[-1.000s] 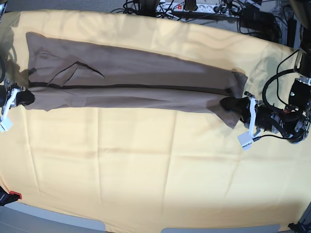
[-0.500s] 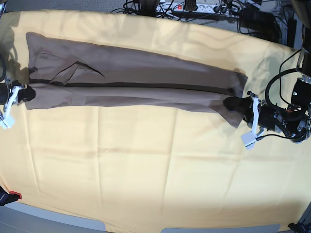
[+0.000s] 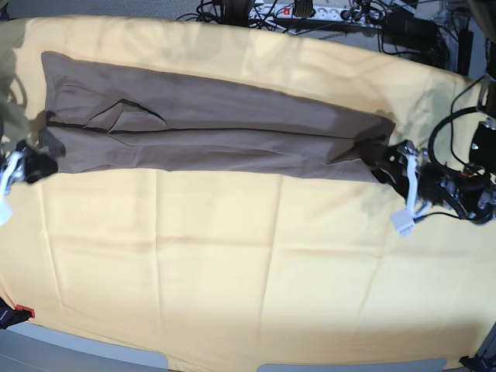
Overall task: Fold the T-shirt properly
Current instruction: 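Release the hem and regrasp the folded edge at both ends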
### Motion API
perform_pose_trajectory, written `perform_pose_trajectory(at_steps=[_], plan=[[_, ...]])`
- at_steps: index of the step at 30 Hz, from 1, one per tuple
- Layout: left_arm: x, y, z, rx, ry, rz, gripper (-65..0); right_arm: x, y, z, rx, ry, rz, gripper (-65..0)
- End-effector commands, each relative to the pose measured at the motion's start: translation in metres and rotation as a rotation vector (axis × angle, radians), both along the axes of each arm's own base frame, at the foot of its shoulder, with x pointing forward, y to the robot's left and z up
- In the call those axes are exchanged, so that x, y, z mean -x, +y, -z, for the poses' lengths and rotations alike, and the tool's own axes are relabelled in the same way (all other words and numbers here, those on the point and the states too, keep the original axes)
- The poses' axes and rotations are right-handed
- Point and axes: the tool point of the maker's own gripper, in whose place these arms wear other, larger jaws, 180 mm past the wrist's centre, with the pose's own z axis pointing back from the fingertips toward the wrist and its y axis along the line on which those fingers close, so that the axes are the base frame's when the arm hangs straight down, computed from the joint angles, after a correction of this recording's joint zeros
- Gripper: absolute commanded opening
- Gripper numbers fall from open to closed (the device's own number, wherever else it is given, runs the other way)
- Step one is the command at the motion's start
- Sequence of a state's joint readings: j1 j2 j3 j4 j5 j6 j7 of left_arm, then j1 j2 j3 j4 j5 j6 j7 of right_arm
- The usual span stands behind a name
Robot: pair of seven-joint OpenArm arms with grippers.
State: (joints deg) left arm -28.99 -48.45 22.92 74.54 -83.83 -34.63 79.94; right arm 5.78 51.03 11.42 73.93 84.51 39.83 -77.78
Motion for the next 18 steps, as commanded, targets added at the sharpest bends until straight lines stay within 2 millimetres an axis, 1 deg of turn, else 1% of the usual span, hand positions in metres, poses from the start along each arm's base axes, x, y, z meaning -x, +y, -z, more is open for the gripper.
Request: perform_pose_trajectory(at_steps=[1, 3, 5, 6, 7, 9, 10, 12, 14, 16, 18], plan=[[-0.009, 0.012, -0.017, -0.012, -0.028, -0.034, -27.9, -0.005, -0.013, -0.019, 0.036, -0.038, 0.005, -30.8], [-0.01, 0.025, -0.021, -0.036, -0.032, -0.061, -27.9, -0.002, -0.015, -0.019, 0.043, -0.025, 0.004, -32.7], [-0.012, 0.03, -0.026, -0.035, -0.053, -0.068, -27.9, -0.002, -0.008, -0.013, 0.021, -0.022, 0.001, -37.6], [-0.014, 0.032, -0.029, -0.029, -0.065, -0.076, -27.9, -0.001, -0.004, -0.009, 0.007, -0.017, 0.0, -41.2], [-0.015, 0.035, -0.031, -0.022, -0.073, -0.092, -27.9, -0.001, 0.002, -0.004, -0.011, -0.013, -0.002, -46.1], [-0.018, 0.04, -0.036, -0.004, -0.095, -0.125, -27.9, 0.003, 0.013, 0.006, -0.044, 0.001, -0.006, -60.9], [-0.018, 0.044, -0.038, 0.005, -0.104, -0.145, -27.9, 0.003, 0.019, 0.01, -0.063, 0.002, -0.007, -65.0], [-0.02, 0.051, -0.043, 0.03, -0.128, -0.189, -27.9, 0.006, 0.028, 0.018, -0.091, 0.016, -0.01, -65.0], [-0.02, 0.058, -0.046, 0.055, -0.144, -0.234, -27.9, 0.005, 0.036, 0.023, -0.125, 0.002, 0.003, -65.0], [-0.017, 0.065, -0.046, 0.08, -0.154, -0.28, -27.9, 0.007, 0.038, 0.034, -0.116, 0.006, 0.021, -65.0], [-0.015, 0.069, -0.045, 0.11, -0.163, -0.322, -27.9, 0.015, 0.042, 0.047, -0.112, 0.033, 0.027, -65.0]])
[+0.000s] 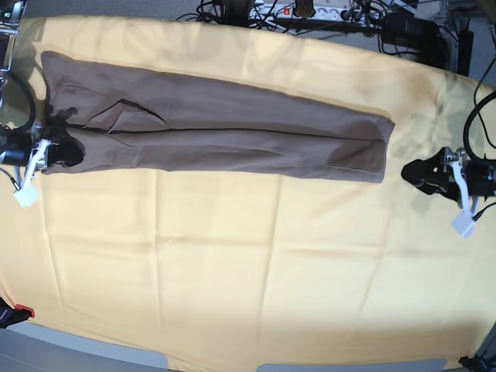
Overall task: Fold the T-shirt properly
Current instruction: 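Release the hem and regrasp the folded edge at both ends, then grasp the folded strip's end near the left gripper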
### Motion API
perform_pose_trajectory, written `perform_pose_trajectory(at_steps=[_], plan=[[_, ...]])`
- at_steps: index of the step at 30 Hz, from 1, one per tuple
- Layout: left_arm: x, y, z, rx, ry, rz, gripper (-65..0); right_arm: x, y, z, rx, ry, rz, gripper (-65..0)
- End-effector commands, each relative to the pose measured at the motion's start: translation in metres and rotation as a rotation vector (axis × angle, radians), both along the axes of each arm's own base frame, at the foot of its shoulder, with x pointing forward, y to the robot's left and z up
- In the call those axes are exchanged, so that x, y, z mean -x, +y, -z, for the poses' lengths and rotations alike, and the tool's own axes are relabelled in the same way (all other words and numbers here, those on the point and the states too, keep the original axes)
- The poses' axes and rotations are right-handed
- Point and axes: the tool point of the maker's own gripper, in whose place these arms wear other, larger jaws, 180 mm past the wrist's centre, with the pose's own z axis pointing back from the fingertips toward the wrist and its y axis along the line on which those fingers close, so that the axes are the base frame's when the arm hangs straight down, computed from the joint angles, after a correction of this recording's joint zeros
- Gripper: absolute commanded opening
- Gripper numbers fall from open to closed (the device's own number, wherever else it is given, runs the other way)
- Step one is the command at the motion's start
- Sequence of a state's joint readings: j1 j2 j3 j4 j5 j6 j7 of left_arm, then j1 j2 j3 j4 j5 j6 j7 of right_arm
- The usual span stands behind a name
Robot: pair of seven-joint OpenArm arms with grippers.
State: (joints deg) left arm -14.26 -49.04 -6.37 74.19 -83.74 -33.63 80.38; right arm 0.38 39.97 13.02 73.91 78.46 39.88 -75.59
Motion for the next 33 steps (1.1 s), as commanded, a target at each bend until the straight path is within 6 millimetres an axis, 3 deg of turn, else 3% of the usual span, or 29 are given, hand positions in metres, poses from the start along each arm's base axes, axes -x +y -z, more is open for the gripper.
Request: perform_pose_trajectory(at_steps=[1, 6, 11, 21, 27, 33], plan=[[-0.006, 0.005, -0.015, 0.015, -0.049, -0.016, -27.9, -0.006, -0.005, -0.009, 0.004, -0.038, 0.012, -65.0], [-0.003, 0.012, -0.004, 0.053, -0.073, -0.109, -27.9, 0.0, -0.018, 0.028, 0.153, -0.048, 0.069, -65.0], [0.001, 0.012, 0.024, 0.026, -0.055, -0.179, -27.9, 0.011, -0.02, 0.05, 0.225, -0.026, 0.069, -65.0], [0.033, 0.0, 0.071, 0.012, 0.063, -0.199, -27.9, 0.015, -0.019, 0.052, 0.223, -0.013, 0.066, -65.0], [0.043, -0.004, 0.08, 0.044, 0.067, -0.217, -27.9, 0.014, -0.015, 0.049, 0.194, -0.021, 0.071, -65.0], [0.055, -0.034, 0.076, 0.185, 0.106, -0.166, -27.9, 0.012, -0.013, 0.047, 0.176, -0.027, 0.075, -65.0]])
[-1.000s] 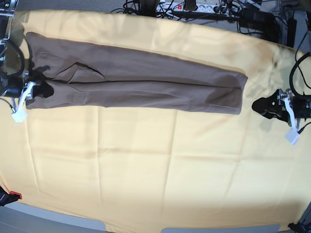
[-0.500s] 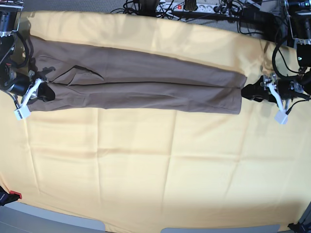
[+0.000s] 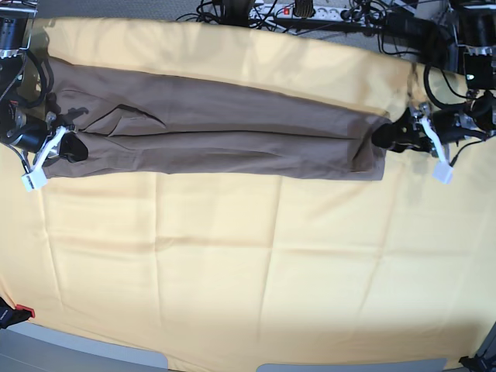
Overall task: Fold the T-shirt properly
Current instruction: 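Grasp the folded strip's end near the left gripper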
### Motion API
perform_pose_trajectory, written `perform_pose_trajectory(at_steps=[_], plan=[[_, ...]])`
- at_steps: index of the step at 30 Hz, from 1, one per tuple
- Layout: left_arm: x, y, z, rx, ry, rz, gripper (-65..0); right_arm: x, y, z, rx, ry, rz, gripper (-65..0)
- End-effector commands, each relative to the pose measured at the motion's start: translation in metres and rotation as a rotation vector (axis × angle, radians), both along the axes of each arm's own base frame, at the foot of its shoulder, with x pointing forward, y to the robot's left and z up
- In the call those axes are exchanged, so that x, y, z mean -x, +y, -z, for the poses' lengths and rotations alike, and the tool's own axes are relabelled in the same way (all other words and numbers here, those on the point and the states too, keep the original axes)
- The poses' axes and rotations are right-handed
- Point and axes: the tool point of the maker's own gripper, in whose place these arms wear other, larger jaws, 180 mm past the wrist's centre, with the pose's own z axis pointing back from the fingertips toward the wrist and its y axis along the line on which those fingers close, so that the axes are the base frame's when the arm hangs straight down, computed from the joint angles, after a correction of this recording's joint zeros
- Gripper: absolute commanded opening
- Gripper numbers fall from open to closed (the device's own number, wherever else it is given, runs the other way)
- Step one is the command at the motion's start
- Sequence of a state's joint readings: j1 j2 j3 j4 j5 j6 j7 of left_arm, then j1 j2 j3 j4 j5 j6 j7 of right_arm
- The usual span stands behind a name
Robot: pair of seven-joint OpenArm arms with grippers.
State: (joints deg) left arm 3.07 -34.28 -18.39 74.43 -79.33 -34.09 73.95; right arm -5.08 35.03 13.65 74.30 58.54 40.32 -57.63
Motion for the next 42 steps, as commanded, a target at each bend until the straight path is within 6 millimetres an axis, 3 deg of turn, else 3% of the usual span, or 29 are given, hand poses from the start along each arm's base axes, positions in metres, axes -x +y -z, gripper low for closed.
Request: perform_pose_trajectory(at_steps=[1, 8, 20, 27, 29, 32, 38, 42], plan=[[0.003, 0.003, -0.001, -0.026, 0.01, 0.026, -27.9, 0.005, -0.008, 0.003, 0.045, 0.034, -0.012, -65.0], [0.001, -0.012, -0.003, 0.04, -0.013, 0.027, -27.9, 0.006, -0.008, 0.003, 0.047, 0.04, -0.014, -65.0], [-0.019, 0.0, 0.002, -0.034, -0.086, -0.066, -27.9, 0.009, -0.008, 0.005, 0.052, 0.054, -0.019, -65.0], [-0.017, -0.027, 0.01, 0.047, -0.064, -0.079, -28.8, 0.009, -0.008, 0.005, 0.052, 0.054, -0.019, -65.0], [-0.017, -0.036, 0.012, 0.074, -0.064, -0.082, -38.4, 0.009, -0.008, 0.005, 0.052, 0.054, -0.019, -65.0], [-0.017, -0.043, 0.013, 0.093, -0.062, -0.083, -62.9, 0.009, -0.008, 0.005, 0.052, 0.054, -0.019, -65.0], [-0.03, -0.04, 0.002, 0.093, -0.099, -0.092, -65.0, 0.009, -0.009, 0.005, 0.053, 0.055, -0.019, -65.0], [-0.036, -0.046, -0.018, 0.171, -0.124, -0.067, -65.0, 0.009, -0.009, 0.005, 0.056, 0.057, -0.02, -65.0]])
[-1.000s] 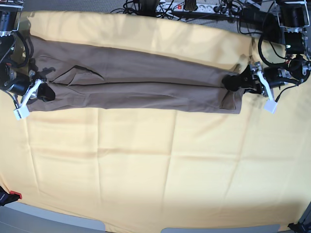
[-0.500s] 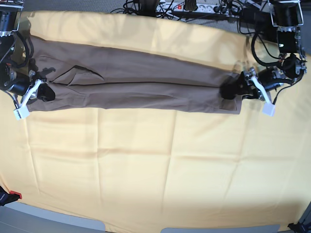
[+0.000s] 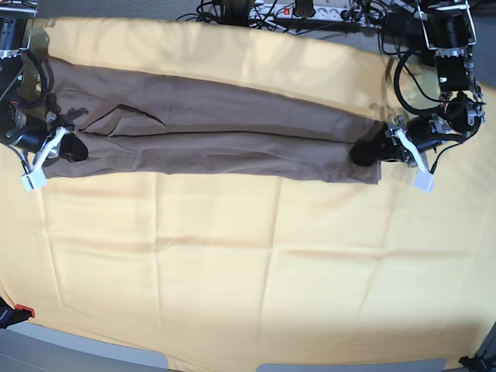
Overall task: Fold the T-shirt properly
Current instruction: 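Grasp the folded strip's end near the left gripper, then fold the strip end with the left gripper toward the right gripper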
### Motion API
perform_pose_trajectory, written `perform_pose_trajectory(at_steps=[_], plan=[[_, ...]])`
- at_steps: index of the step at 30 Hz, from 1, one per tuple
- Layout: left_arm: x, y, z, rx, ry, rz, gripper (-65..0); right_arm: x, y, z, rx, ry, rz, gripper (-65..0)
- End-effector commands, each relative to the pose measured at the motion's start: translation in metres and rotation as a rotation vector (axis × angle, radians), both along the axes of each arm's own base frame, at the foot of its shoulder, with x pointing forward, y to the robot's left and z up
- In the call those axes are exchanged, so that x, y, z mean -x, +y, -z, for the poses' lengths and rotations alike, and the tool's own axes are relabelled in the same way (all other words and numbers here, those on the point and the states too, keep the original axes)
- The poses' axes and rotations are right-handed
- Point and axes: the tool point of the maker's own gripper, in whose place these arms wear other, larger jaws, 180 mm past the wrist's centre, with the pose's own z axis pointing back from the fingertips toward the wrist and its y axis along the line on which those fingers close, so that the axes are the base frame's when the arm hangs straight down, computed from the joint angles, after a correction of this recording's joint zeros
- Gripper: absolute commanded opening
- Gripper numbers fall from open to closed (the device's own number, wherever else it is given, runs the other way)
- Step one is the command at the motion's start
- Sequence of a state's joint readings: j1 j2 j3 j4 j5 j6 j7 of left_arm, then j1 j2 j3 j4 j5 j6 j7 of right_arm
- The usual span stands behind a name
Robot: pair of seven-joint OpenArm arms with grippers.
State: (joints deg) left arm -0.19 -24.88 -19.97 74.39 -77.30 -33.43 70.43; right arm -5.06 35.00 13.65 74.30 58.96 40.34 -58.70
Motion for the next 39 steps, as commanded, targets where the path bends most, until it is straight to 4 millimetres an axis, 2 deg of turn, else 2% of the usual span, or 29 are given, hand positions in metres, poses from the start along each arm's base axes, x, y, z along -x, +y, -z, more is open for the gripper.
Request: perform_pose_trajectory(at_steps=[1, 3, 7, 11, 19, 31, 35, 39], plan=[[-0.005, -0.005, -0.017, 0.04, -0.051, 0.028, -65.0, 0.007, -0.01, 0.004, 0.057, 0.043, -0.015, -65.0], [-0.004, -0.011, -0.026, 0.072, -0.081, 0.071, -65.0, 0.007, -0.01, 0.004, 0.057, 0.043, -0.015, -65.0], [-0.001, -0.015, -0.027, 0.055, -0.075, 0.122, -65.0, 0.007, -0.01, 0.004, 0.057, 0.043, -0.015, -65.0], [-0.002, -0.028, -0.038, 0.066, -0.12, 0.143, -65.0, 0.007, -0.01, 0.004, 0.057, 0.043, -0.015, -65.0], [-0.003, -0.083, -0.051, 0.212, -0.178, 0.157, -65.0, 0.007, -0.01, 0.004, 0.058, 0.043, -0.015, -65.0], [0.005, -0.184, -0.067, 0.454, -0.203, 0.217, -65.0, 0.01, -0.01, 0.006, 0.063, 0.058, -0.021, -65.0], [0.004, -0.21, -0.063, 0.437, -0.199, 0.216, -65.0, 0.011, -0.01, 0.006, 0.064, 0.065, -0.023, -65.0], [0.005, -0.223, -0.066, 0.454, -0.199, 0.223, -65.0, 0.012, -0.01, 0.007, 0.066, 0.07, -0.025, -65.0]])
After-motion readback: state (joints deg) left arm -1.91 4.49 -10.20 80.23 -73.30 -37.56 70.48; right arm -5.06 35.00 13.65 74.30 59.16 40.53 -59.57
